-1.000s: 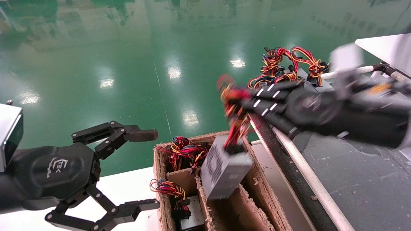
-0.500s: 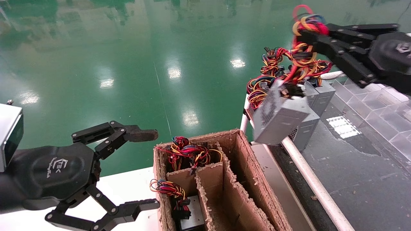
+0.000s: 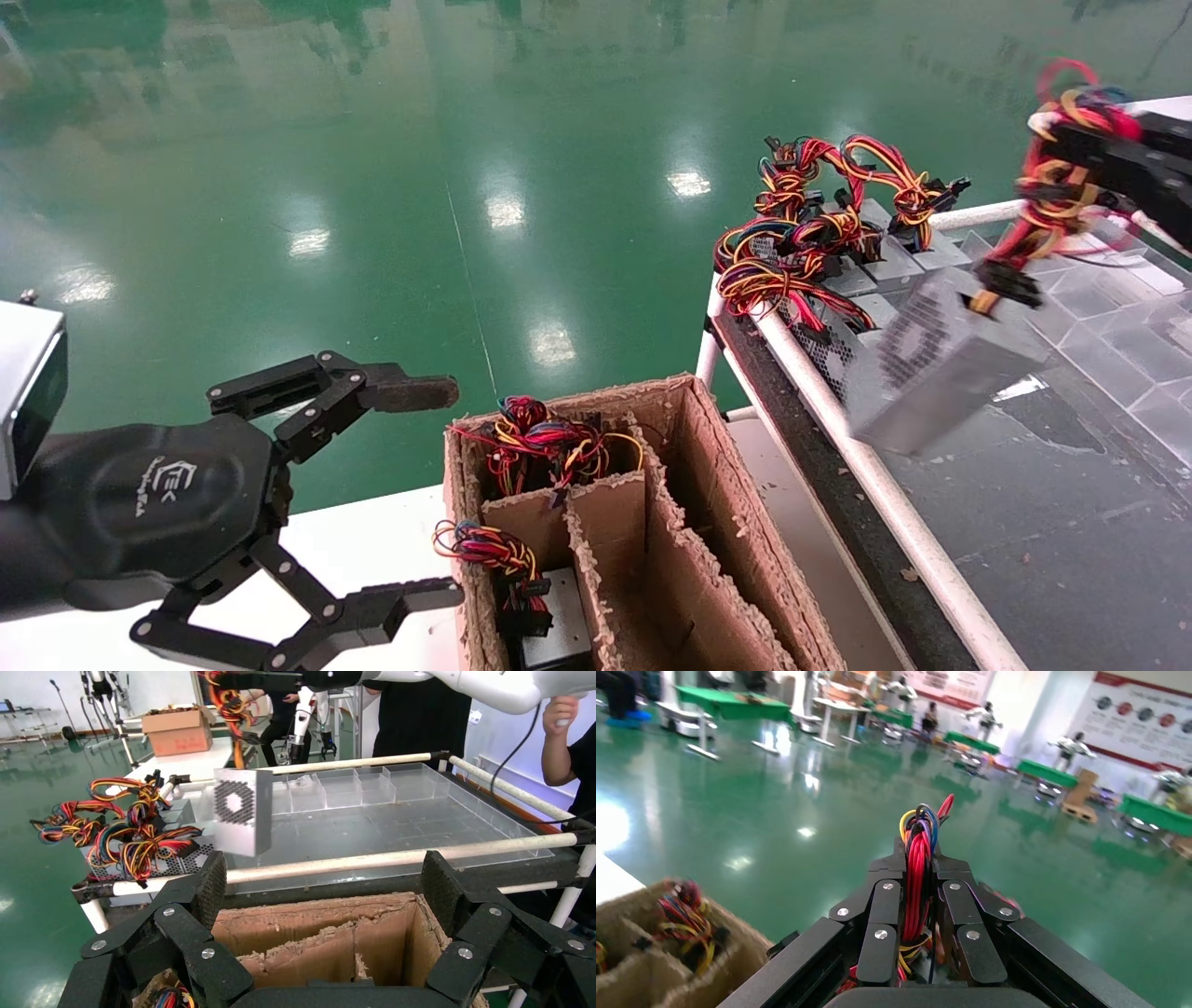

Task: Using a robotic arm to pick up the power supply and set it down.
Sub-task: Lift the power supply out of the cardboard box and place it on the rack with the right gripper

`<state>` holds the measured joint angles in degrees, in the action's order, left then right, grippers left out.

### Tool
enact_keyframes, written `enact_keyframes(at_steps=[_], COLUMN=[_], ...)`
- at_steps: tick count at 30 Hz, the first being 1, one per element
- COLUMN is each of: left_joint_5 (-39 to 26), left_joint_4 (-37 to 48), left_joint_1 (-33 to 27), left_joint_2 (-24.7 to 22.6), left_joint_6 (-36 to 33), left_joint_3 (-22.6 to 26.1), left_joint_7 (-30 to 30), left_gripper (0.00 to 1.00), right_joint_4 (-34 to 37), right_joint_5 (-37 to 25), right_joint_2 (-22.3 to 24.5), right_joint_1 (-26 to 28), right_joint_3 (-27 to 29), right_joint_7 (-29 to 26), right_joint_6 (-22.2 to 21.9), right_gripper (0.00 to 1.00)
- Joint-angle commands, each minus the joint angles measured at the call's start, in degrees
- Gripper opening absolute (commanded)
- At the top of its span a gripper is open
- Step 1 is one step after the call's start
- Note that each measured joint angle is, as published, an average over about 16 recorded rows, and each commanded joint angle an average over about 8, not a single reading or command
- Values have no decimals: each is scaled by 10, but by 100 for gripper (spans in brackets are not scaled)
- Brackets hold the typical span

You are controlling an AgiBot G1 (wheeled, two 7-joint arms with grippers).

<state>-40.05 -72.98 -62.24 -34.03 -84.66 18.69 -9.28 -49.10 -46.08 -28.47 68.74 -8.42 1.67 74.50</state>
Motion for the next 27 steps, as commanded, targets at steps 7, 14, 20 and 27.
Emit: enact_keyframes(at_steps=[7,14,20,27], left_joint_5=[0,0,0,0], left_joint_4=[0,0,0,0], left_joint_1=[0,0,0,0], left_joint_2=[0,0,0,0], left_joint_6=[0,0,0,0], left_joint_3=[0,0,0,0], left_joint_7=[0,0,0,0], left_gripper=[100,100,100,100], right_joint_4=[33,49,56,80], right_joint_5=[-14,-51,-79,-114], right_joint_2=[24,12,-11,-48], right_joint_1=[-22,-23,-11,28], right_joint_3=[6,-5,-20,-42], right_joint_7=[30,75,100,117], right_joint_6=[-12,-43,-60,-76], right_gripper=[0,0,0,0])
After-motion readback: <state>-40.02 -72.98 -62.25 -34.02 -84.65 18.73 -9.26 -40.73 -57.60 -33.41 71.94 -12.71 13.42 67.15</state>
